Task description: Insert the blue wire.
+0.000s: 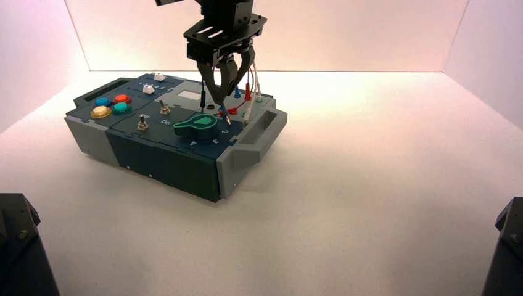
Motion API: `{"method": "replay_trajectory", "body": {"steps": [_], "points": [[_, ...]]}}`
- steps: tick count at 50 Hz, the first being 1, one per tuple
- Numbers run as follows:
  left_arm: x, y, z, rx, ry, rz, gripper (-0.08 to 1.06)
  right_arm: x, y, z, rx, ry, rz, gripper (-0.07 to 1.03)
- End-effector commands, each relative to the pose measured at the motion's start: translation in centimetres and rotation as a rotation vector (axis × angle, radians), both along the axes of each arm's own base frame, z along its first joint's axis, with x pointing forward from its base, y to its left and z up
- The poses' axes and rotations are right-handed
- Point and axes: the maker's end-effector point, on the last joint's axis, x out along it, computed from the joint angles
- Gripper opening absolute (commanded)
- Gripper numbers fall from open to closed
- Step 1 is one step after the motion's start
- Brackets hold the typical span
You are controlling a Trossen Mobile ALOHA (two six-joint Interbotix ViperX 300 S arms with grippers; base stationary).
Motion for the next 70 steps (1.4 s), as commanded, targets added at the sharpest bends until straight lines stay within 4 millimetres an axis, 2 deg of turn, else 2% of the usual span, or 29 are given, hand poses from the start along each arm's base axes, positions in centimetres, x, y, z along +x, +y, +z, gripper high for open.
{"method": "replay_trajectory", "body": {"steps": [1, 11, 26, 47, 52, 62, 70], "points": [[0.9, 0.4, 1.0, -0.007, -0.024, 0.026, 0.17, 0.7, 0.8, 1.6, 0.033, -0.032, 0.002, 0.43], [1.6, 1.1, 0.9, -0.025, -0.009, 0.071, 0.13, 1.1, 0.8, 1.3, 0.020, -0.044, 0.012, 0.43], [2.9, 0.5, 1.0, -0.168, 0.036, 0.090, 0.12, 1.3, 1.0, 0.9, 0.012, -0.039, 0.013, 0.43], [4.0, 1.6, 1.0, -0.162, 0.039, 0.124, 0.13, 2.0, 0.3, 0.5, -0.005, -0.037, -0.002, 0.39], [4.1, 1.8, 0.8, -0.161, 0.046, 0.132, 0.13, 2.0, 0.3, 0.3, -0.009, -0.034, -0.002, 0.33], [4.1, 1.9, 0.8, -0.161, 0.049, 0.136, 0.13, 2.1, 0.4, 0.5, -0.014, -0.029, -0.004, 0.33], [4.1, 1.9, 0.8, -0.161, 0.048, 0.136, 0.13, 2.1, 0.3, 0.0, -0.030, -0.017, -0.002, 0.33]]}}
